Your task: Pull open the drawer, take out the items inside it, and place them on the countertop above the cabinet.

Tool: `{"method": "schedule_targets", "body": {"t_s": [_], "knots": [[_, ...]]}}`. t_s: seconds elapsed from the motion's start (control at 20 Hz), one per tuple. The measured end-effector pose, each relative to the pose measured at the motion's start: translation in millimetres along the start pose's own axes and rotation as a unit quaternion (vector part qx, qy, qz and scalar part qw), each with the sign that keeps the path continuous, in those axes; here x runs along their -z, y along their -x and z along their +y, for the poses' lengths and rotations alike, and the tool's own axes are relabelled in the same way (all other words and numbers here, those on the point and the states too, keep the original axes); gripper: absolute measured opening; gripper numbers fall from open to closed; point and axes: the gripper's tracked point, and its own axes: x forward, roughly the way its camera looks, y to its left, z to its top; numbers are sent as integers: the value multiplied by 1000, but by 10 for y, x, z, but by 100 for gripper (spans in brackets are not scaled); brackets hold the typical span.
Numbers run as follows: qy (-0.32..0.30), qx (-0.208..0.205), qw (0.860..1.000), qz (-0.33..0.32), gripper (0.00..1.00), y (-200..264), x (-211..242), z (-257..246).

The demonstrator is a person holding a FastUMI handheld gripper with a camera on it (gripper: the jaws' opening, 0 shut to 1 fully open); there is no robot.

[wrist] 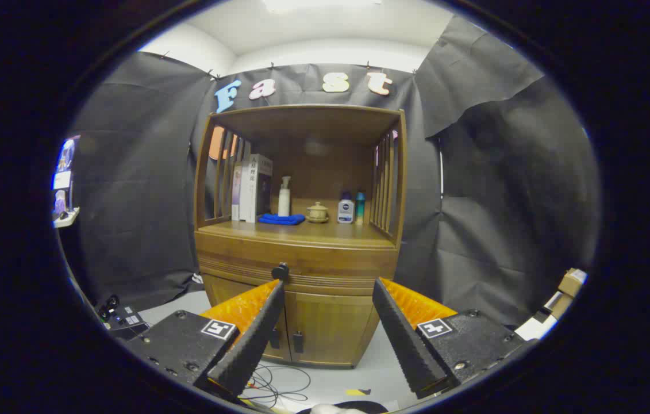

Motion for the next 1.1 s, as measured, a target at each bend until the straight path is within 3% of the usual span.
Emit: {"method": "schedule_targets", "body": {"t_s": [0.7,1.1], "knots": [[-3,3,1000,-6,100,-53,-99,1],[9,-1,1000,-6,100,-404,-273,134]]}}
